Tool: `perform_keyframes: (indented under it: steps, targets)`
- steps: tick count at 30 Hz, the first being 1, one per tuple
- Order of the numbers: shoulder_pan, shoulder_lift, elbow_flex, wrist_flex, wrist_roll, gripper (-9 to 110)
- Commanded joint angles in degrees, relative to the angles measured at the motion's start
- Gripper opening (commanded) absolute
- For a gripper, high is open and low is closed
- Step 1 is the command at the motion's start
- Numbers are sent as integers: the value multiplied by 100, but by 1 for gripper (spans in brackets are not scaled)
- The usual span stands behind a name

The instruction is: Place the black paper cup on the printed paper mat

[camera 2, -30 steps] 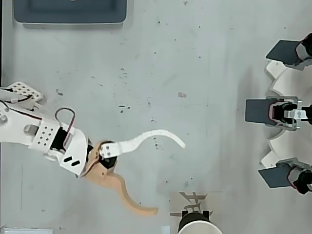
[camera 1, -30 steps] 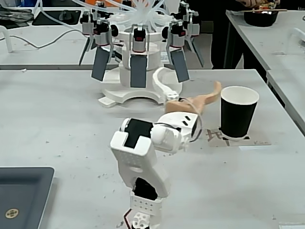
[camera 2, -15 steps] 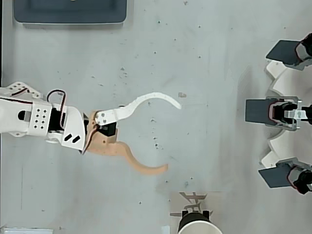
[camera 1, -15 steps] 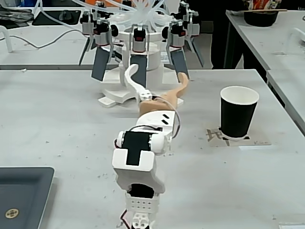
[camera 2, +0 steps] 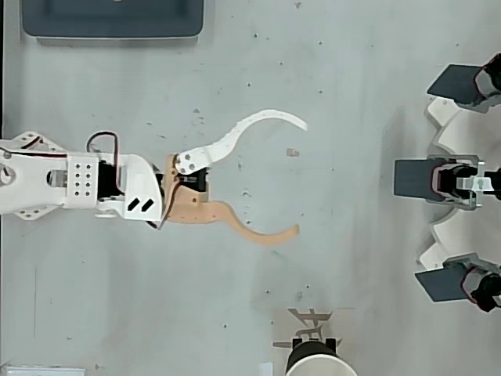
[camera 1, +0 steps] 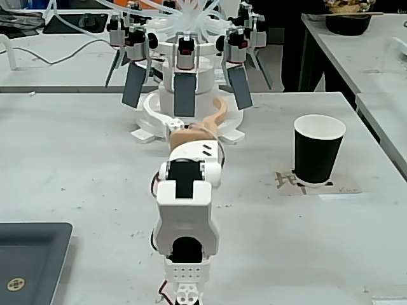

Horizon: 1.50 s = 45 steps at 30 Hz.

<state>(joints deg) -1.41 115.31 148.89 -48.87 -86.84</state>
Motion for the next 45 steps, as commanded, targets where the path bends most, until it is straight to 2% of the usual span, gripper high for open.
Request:
perform_keyframes:
  steps: [1,29,45]
  targets:
    - [-141,-360,-642,44,-62,33]
    - [-369,-3067,-2769,-158,26,28]
    - [-316,-3665,-3164,-202,70,12]
